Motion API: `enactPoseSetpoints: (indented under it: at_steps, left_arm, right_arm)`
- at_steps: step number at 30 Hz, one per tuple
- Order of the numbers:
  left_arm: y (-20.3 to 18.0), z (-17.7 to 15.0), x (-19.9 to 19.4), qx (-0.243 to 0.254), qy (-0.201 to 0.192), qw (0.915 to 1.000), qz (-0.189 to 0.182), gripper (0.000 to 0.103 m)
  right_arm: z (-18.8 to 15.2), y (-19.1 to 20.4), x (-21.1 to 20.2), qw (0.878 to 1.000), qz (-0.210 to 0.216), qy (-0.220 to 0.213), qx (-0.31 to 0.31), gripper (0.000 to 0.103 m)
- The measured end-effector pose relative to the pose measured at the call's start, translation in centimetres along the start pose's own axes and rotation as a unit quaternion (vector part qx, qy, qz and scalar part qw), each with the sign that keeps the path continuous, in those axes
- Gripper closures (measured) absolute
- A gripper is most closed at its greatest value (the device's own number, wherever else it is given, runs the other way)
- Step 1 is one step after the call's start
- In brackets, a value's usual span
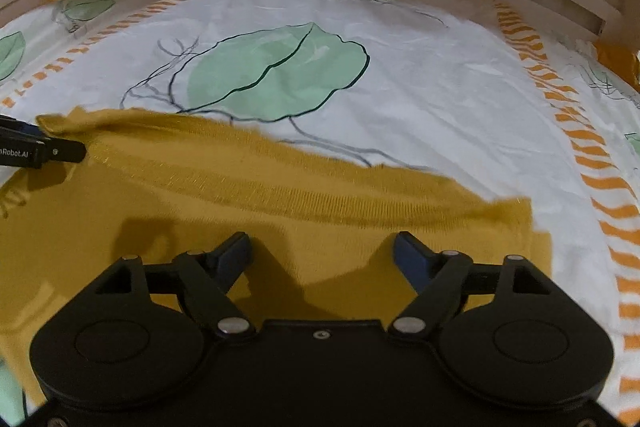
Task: Fold small clothes
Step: 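Lay the hem down on the collar and open both grippers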
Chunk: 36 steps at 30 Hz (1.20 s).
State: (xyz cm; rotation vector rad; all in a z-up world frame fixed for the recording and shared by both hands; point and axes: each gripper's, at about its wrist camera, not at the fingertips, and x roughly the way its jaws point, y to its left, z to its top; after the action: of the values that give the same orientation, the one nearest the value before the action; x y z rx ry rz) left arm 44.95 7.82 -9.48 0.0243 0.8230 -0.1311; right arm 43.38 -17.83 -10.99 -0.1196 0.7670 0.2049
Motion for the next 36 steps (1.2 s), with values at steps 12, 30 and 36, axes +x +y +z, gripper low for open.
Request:
enactPoseSetpoints:
  at_steps: [12, 30, 36]
  left_arm:
    - [3.3, 2.1, 1.7, -0.105, 0.026, 0.9937, 0.03, 0.056]
    - [-1.8, -2.3, -4.5, -0.017, 0.004, 0.9983, 0.056, 0.054]
    - [-2.9, -4.0, -4.9, -0.014, 0.016, 0.9982, 0.055, 0.054]
  right_arm:
    - [2.5, -3.6, 3.4, 0.993, 0.004, 0.021, 0.114, 0.017]
    - [-2.8, -2.3, -3.0, 0.997, -0.025, -0.02, 0.073, 0.017]
    - [-5.1, -2.1, -4.8, 0.997, -0.036, -0.019, 0.069, 0.016]
